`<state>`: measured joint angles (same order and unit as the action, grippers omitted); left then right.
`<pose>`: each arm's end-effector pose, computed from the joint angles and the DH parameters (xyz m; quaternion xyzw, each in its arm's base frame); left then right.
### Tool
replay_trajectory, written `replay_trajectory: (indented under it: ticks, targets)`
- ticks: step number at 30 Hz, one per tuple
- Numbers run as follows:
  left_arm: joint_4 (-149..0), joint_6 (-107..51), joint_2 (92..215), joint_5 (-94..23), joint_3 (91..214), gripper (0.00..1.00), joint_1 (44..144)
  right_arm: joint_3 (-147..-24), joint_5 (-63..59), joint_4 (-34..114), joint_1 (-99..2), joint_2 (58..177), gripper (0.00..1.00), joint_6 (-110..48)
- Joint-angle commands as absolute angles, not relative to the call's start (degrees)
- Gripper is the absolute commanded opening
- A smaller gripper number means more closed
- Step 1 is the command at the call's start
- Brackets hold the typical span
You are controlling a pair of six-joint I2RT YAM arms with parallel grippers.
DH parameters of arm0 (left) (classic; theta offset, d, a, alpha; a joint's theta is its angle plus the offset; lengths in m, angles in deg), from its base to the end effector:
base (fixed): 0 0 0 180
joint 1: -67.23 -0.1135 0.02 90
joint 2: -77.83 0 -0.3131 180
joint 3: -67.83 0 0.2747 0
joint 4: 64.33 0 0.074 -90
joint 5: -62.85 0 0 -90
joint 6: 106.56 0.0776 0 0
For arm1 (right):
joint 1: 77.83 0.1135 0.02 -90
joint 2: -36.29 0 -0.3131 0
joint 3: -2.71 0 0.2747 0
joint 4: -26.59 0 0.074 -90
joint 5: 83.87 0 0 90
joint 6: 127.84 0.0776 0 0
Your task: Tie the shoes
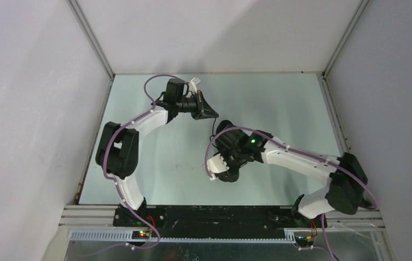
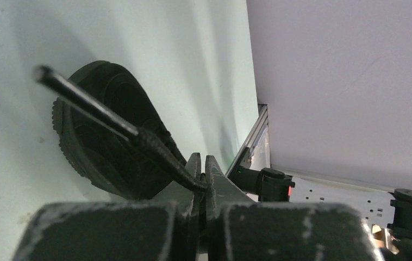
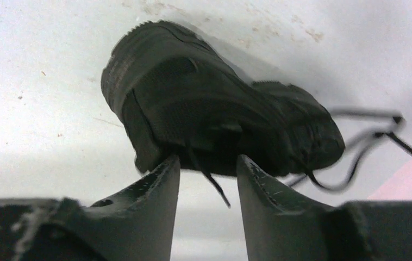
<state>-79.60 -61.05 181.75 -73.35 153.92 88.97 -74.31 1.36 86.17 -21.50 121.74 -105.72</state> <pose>0.4101 -0.2238 0.2636 0.0237 0.8297 -0.5283 0.1786 0.1740 0.2729 0.2450 -0.8705 0.4519 0.0215 0.1937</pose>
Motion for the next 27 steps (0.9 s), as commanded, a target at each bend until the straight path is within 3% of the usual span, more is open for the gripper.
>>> replay_trajectory:
  ticks: [1,4,9,13,18,27]
  targets:
    - [-77.52,-59.29,178.32,-72.58,152.13,0.00,89.39,-78.14,-8.45,90.31,-25.99,113.41,0.53,-99.19]
    - [-74.52,-60.53,178.57,-73.29,151.22,0.00,89.84,-81.28,-14.95,93.05,-30.66,110.65,0.63,-94.78]
    - [-73.08,-60.45,178.48,-74.02,150.83,0.00,91.11,-87.98,-30.76,96.61,-42.70,112.39,0.64,-89.55]
    - [-73.72,-59.06,178.17,-74.13,150.54,0.00,91.83,-92.12,-38.90,98.26,-49.77,118.74,0.56,-85.55]
    - [-75.98,-56.46,176.70,-73.83,150.72,0.00,92.02,-96.83,-43.36,100.75,-54.23,127.15,0.39,-86.03]
    - [-73.86,-57.02,175.04,-77.24,151.53,0.00,91.93,-89.41,-39.87,95.36,-49.07,124.91,0.41,-85.91]
